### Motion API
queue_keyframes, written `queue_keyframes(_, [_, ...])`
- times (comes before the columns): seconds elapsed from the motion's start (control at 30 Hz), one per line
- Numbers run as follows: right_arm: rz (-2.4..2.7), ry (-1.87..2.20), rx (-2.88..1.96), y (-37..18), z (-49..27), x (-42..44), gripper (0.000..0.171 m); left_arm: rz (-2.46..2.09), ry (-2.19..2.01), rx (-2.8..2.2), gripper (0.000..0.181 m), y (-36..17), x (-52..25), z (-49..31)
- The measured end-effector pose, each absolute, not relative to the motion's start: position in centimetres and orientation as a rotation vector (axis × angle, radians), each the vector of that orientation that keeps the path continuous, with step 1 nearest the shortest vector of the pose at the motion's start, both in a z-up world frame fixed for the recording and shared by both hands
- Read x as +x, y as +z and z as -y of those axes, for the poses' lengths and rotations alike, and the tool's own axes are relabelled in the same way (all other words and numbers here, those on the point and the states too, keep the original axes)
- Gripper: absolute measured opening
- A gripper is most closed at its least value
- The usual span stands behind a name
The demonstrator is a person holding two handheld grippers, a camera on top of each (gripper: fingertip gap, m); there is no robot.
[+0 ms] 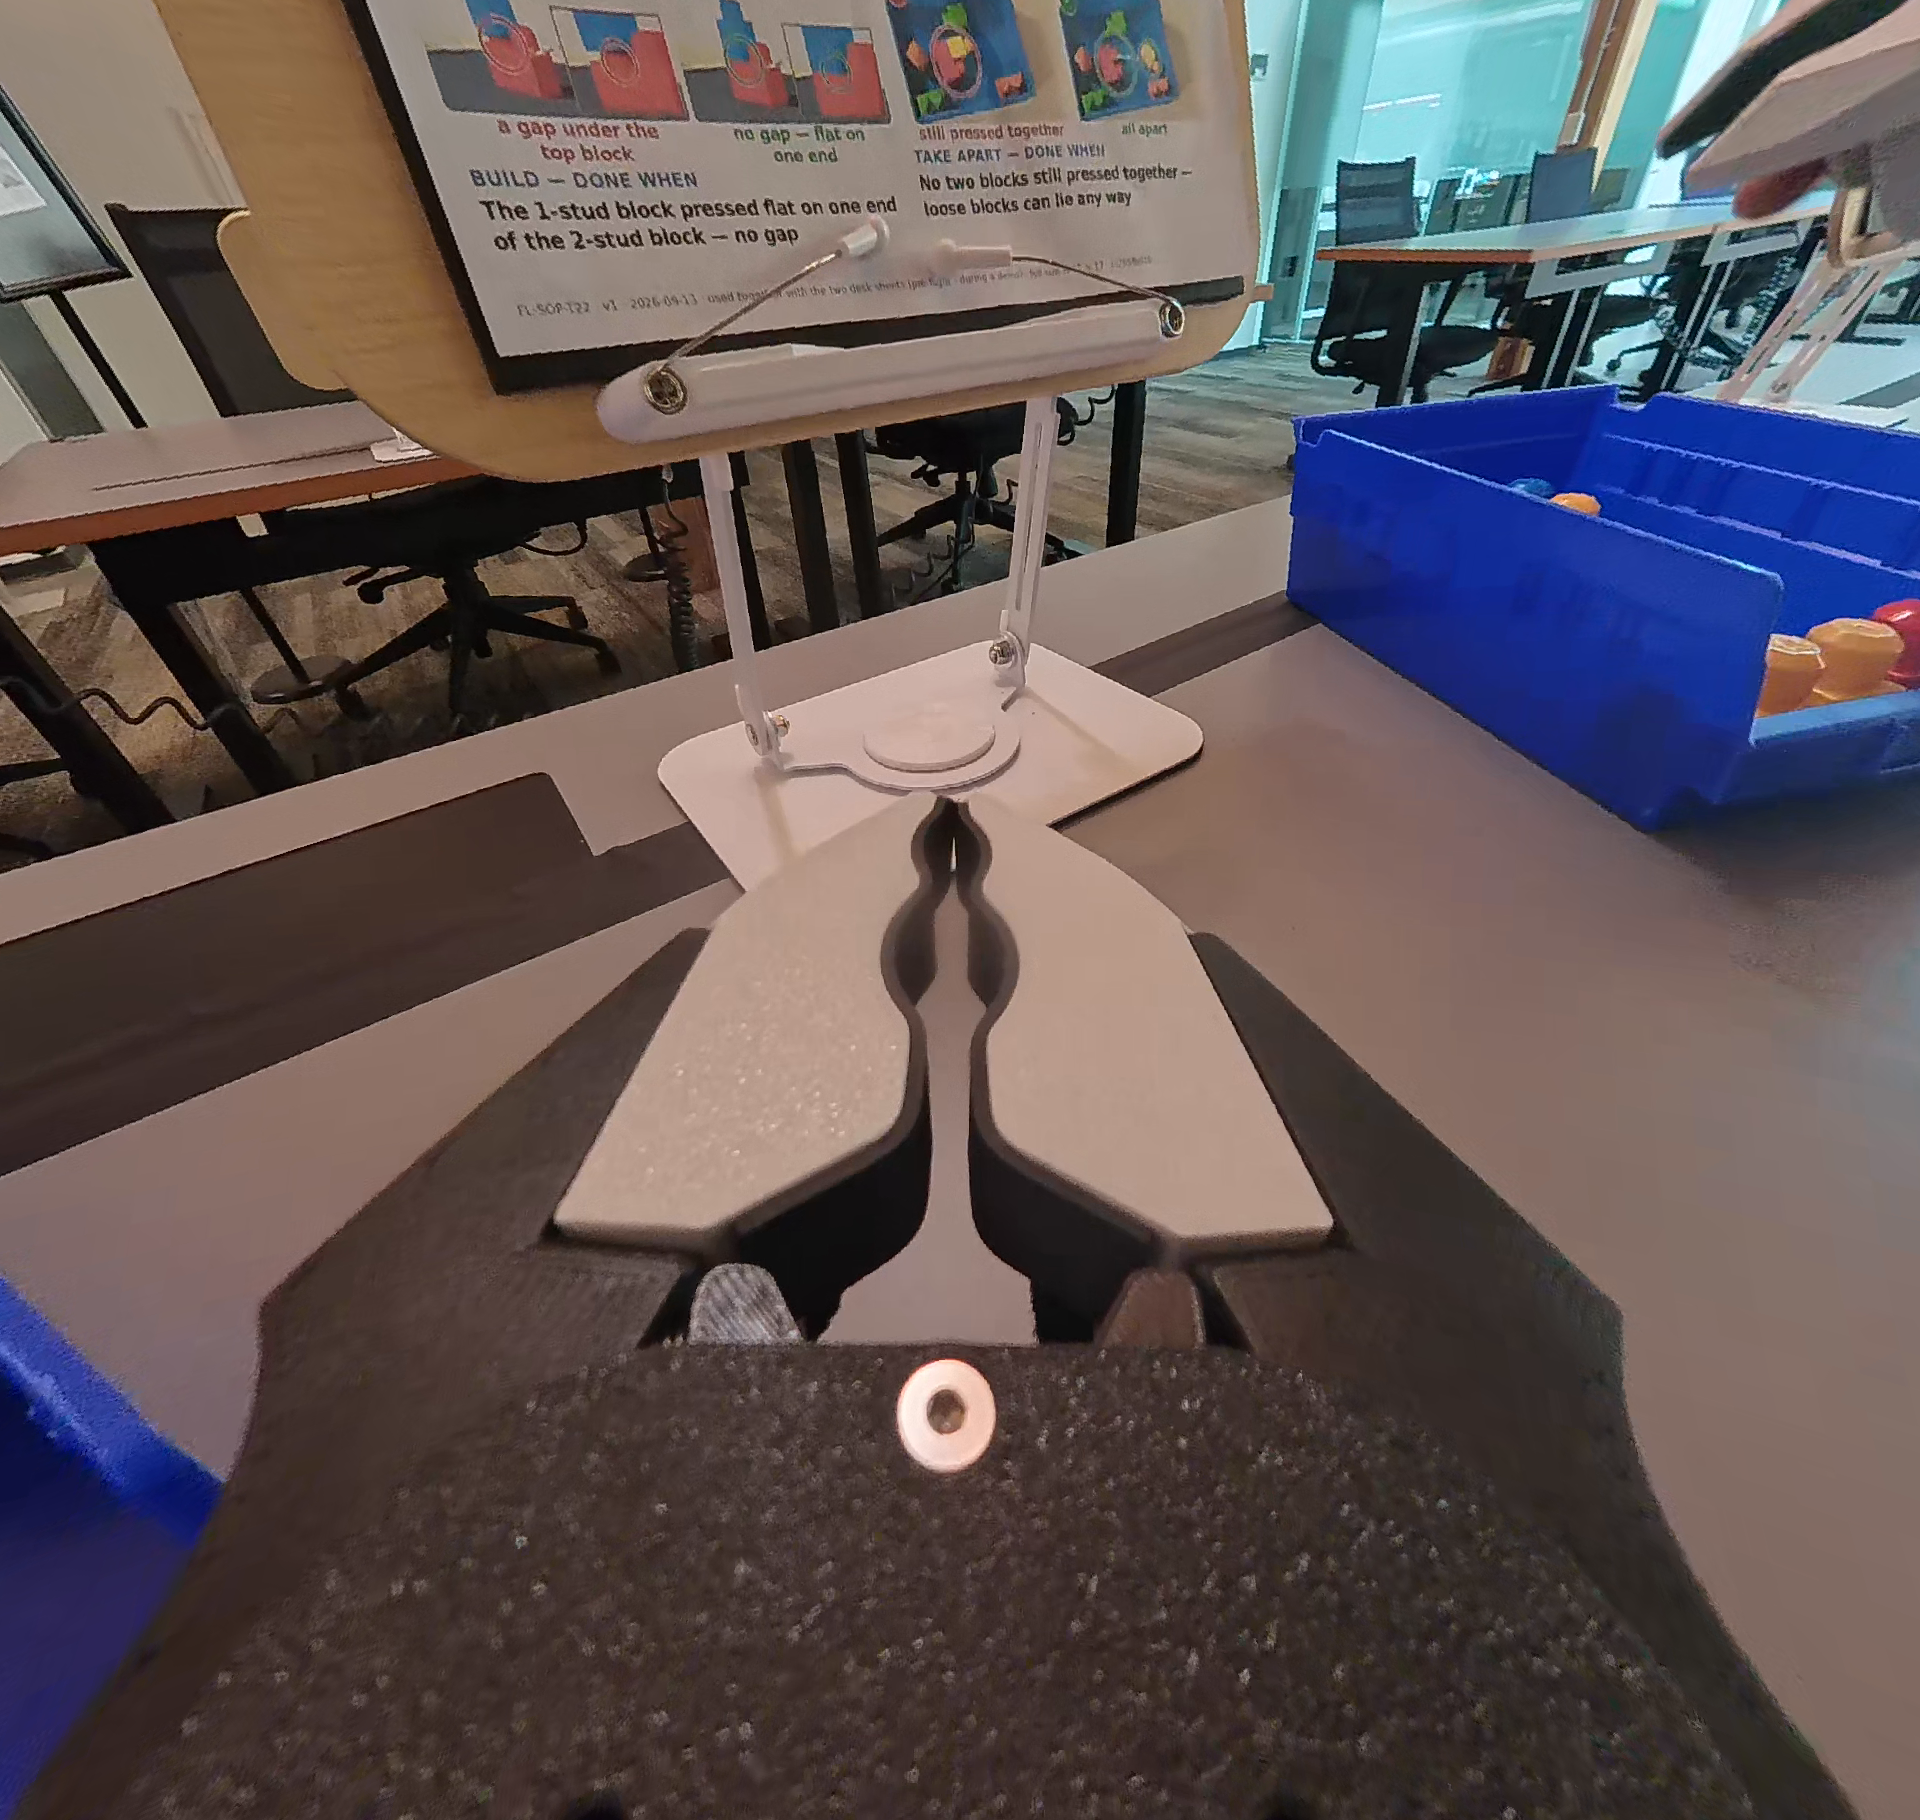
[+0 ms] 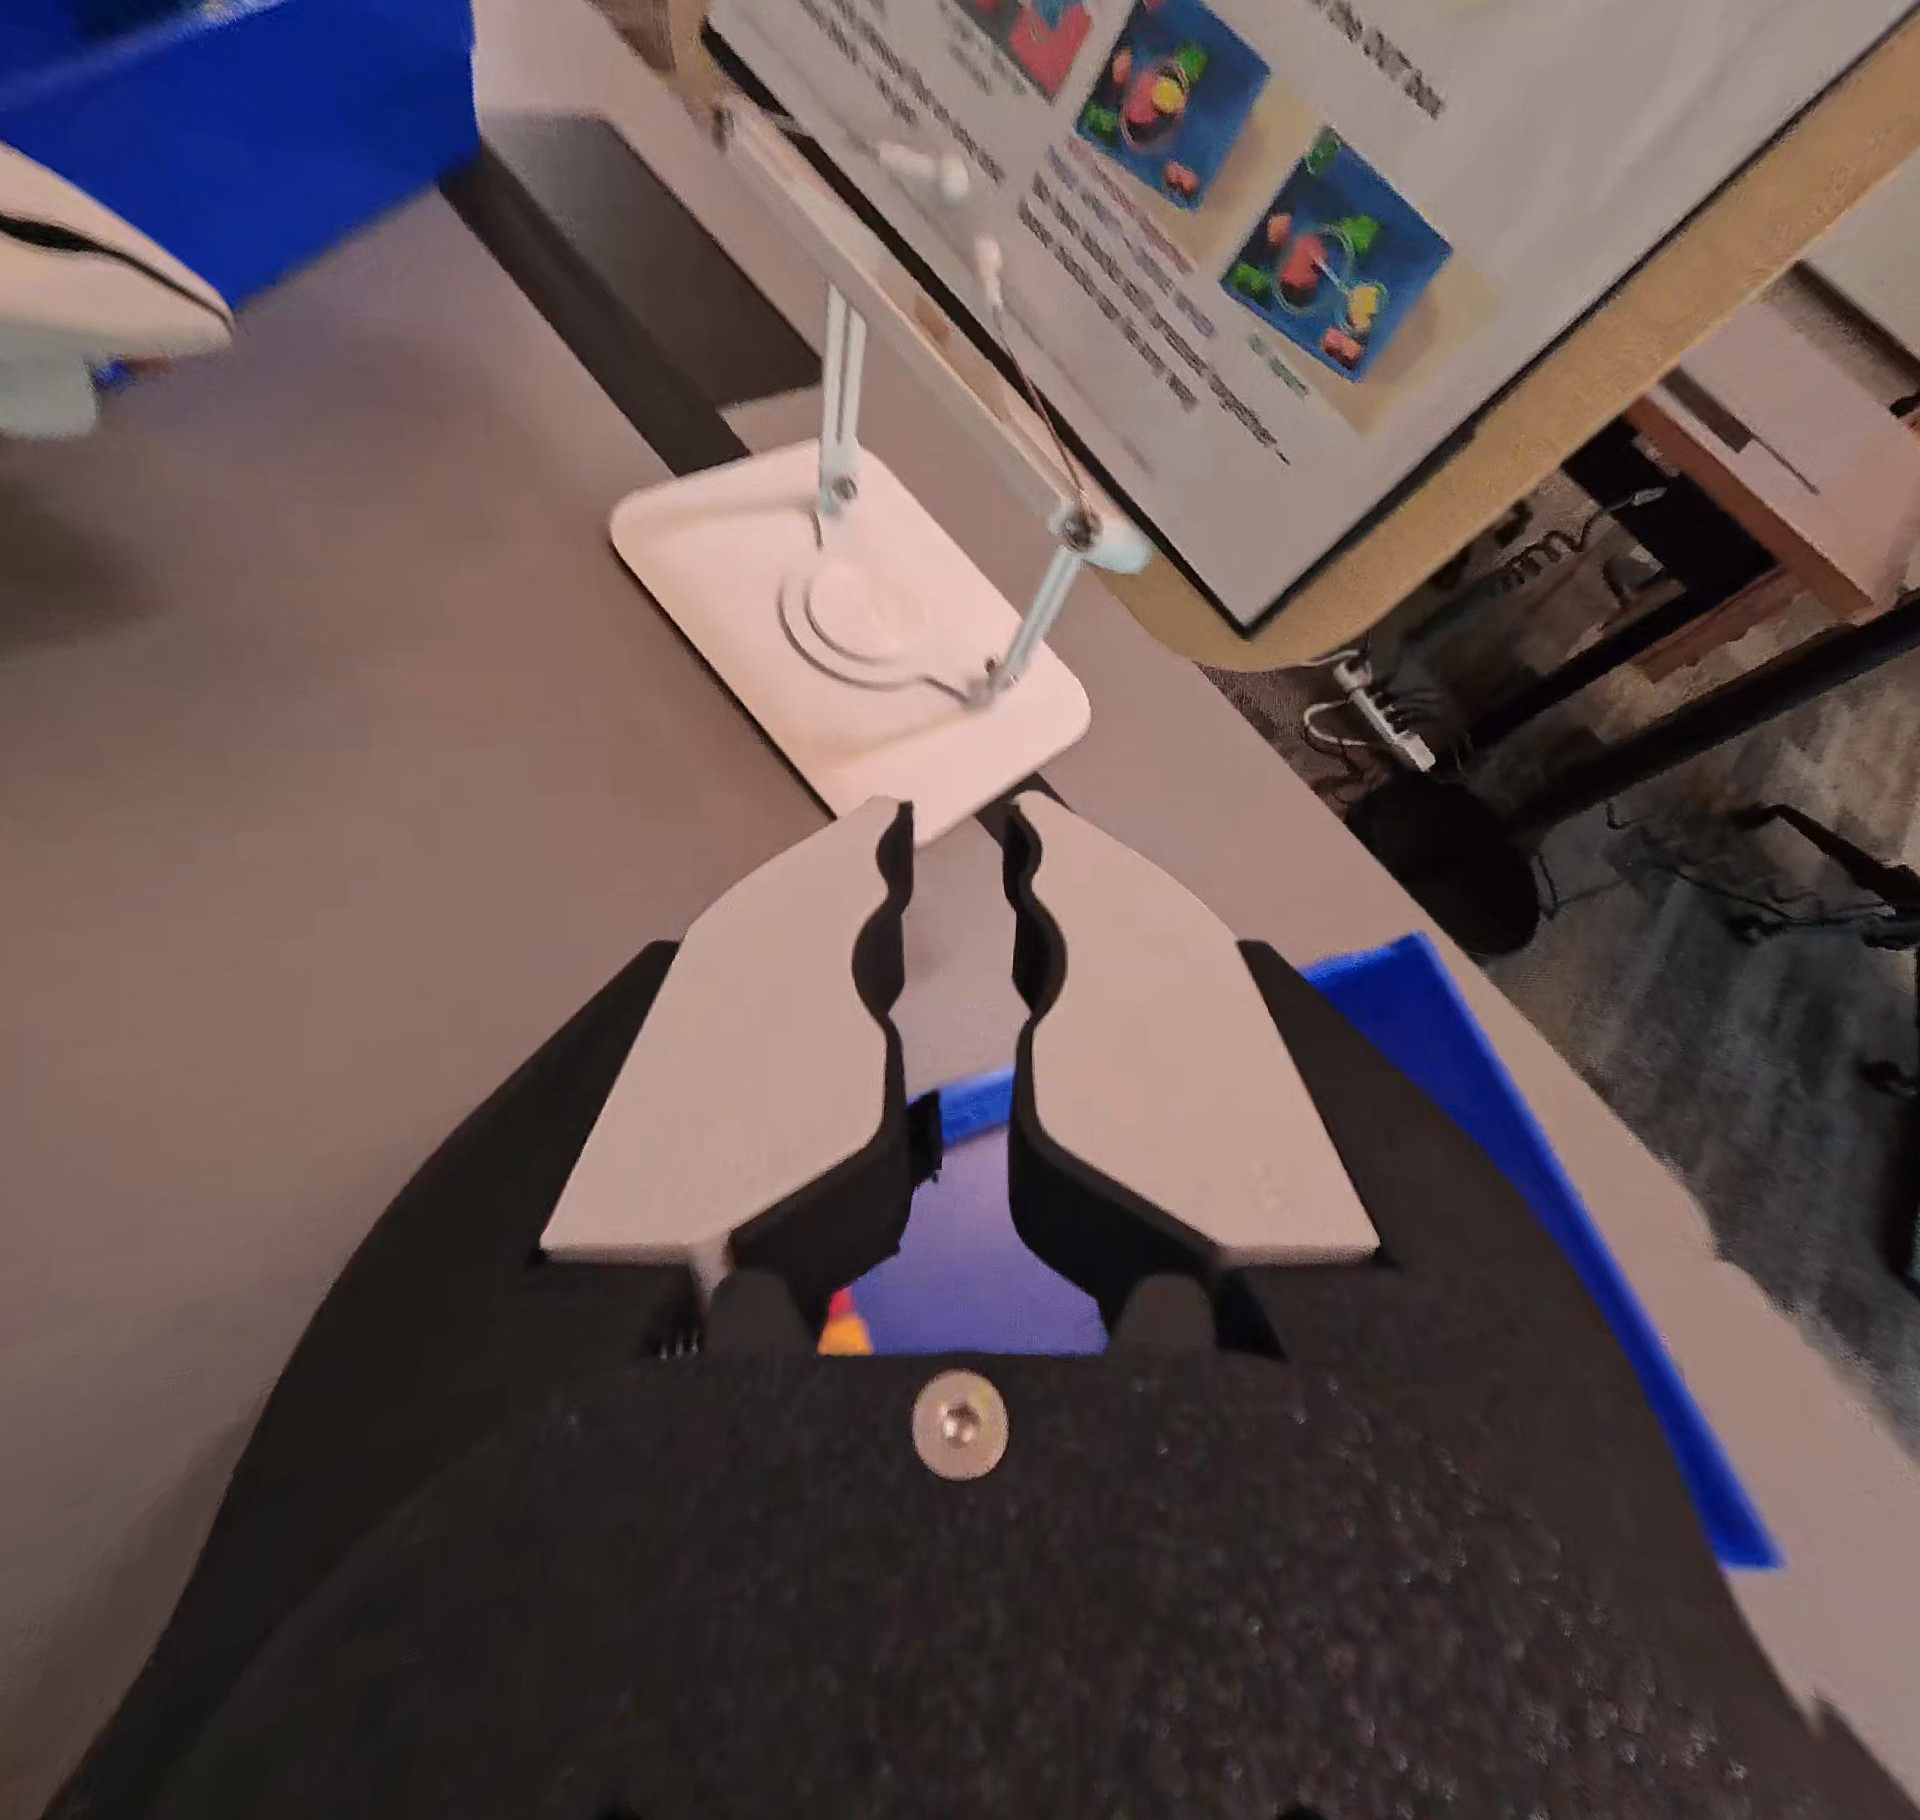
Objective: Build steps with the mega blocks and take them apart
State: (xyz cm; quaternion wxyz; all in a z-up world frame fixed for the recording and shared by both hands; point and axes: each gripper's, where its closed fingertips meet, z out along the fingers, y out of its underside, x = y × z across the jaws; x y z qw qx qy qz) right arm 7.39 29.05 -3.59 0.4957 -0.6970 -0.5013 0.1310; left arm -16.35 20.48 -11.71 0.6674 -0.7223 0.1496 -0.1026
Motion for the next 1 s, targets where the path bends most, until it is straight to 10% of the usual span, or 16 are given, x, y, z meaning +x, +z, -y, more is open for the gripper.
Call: queue_keyframes(1.0, [0.704,0.479,-1.675,-14.0,-21.1,-1.9,0.0,-0.207,0.14,-1.478,0.0,0.3,-23.9,-16.8])
